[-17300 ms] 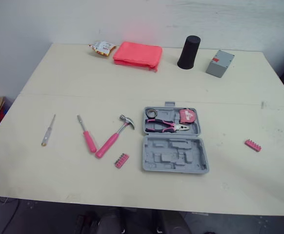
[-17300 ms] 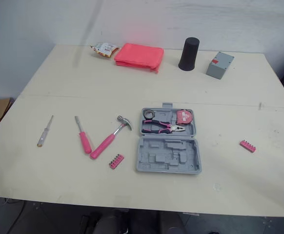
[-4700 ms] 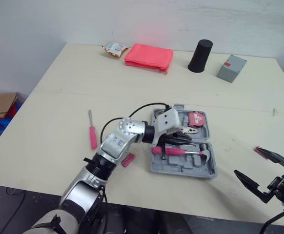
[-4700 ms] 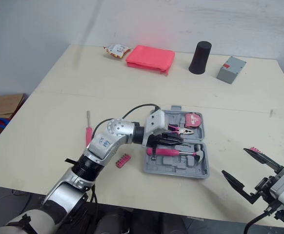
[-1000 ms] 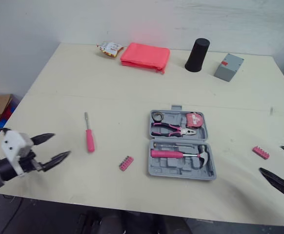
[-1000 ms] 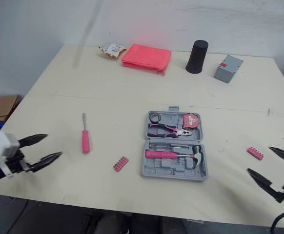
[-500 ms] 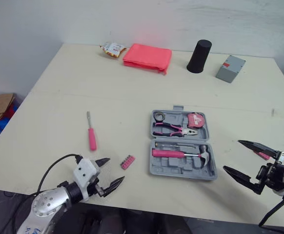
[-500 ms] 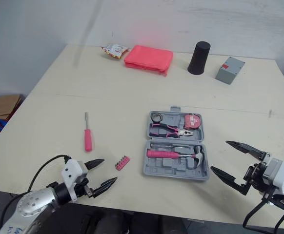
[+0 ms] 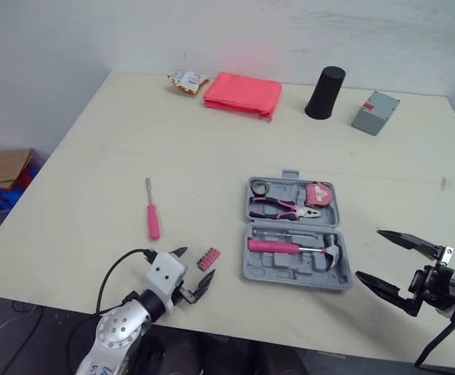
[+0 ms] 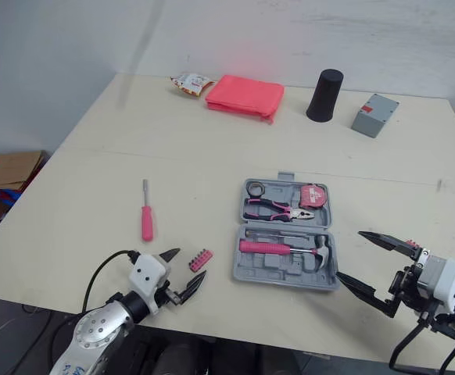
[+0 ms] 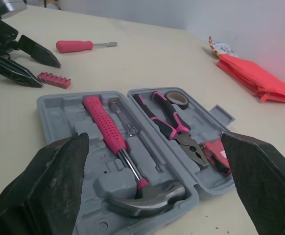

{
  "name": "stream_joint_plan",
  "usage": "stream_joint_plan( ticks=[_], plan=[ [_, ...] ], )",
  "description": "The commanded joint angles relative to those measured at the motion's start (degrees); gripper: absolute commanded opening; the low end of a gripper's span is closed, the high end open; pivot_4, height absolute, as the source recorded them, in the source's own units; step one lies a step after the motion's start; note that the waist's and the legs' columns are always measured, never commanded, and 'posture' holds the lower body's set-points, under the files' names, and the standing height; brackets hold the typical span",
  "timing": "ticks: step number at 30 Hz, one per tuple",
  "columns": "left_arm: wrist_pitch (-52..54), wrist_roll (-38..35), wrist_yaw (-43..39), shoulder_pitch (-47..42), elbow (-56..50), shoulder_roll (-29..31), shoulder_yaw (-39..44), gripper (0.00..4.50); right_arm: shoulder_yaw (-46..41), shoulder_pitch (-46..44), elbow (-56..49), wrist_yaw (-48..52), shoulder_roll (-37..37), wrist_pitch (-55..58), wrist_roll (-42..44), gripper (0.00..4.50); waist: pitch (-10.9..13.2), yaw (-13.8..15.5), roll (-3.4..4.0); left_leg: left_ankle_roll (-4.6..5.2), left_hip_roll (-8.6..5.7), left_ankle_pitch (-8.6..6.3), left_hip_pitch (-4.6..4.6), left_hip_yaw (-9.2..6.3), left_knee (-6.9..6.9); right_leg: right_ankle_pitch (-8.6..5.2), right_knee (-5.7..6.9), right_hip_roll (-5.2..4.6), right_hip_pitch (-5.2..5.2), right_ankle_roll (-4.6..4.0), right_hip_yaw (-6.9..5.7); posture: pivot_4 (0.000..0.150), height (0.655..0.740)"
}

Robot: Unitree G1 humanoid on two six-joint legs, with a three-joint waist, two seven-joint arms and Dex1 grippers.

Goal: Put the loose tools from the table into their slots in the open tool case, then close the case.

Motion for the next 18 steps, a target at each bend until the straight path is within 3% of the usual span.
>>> stream_joint_plan(
  ticks=[1, 2, 5, 9, 12, 18],
  plan=[
    [1.7, 0.3, -0.1, 1.2, 2.6, -0.4, -1.8, 4.44, -2.2, 0.1, -1.4, 0.3, -0.9, 0.3, 1.3, 4.50, 0.0, 0.0, 0.04, 0.02, -0.01, -0.01, 0.02, 0.00, 0.01, 0.00, -0.01, -0.02, 0.03, 0.00, -0.01, 0.150, 0.7400],
    [1.9, 0.1, -0.4, 1.1, 2.7, -0.3, -1.9, 4.44, -2.3, 0.2, -1.5, 0.3, -0.9, 0.3, 1.3, 4.50, 0.0, 0.0, 0.08, 0.02, -0.01, -0.01, 0.03, 0.00, 0.01, 0.00, -0.01, -0.03, 0.04, 0.00, -0.01, 0.150, 0.7400],
    [2.5, -0.3, -1.2, 0.8, 3.6, 0.1, -2.2, 3.61, -2.3, 0.5, -2.1, -0.1, -0.6, 0.5, 1.2, 4.50, -0.1, 0.0, 0.18, 0.03, -0.01, -0.02, 0.07, 0.00, 0.01, 0.00, -0.02, -0.03, 0.09, 0.00, -0.02, 0.150, 0.7400],
    [3.5, -1.3, -3.5, 0.2, 5.0, 1.2, -2.5, 2.14, -2.5, 1.4, -2.9, -0.5, -0.3, 1.0, 1.2, 4.50, -0.2, 0.0, 0.36, 0.11, -0.03, -0.10, 0.14, -0.01, 0.01, -0.01, -0.13, -0.09, 0.25, -0.01, -0.05, 0.150, 0.7400],
    [3.3, -1.4, -4.5, -0.2, 5.7, 1.8, -2.5, 0.72, -2.7, 2.2, -3.4, -0.9, -0.1, 1.3, 1.3, 4.50, -0.3, 0.0, 0.47, 0.09, -0.02, -0.20, 0.22, 0.00, -0.05, -0.04, -0.33, -0.12, 0.68, -0.07, -0.12, 0.150, 0.7400],
    [-2.5, -4.4, -7.1, -3.0, 5.8, 3.0, 3.3, 0.62, -3.4, 5.5, -5.9, -2.4, 1.3, 1.0, 1.0, 4.50, -0.4, 0.1, 0.61, 0.16, -0.04, -0.26, 0.19, -0.01, -0.07, -0.03, -0.51, -0.17, 0.75, -0.05, -0.17, 0.150, 0.7400]
  ],
)
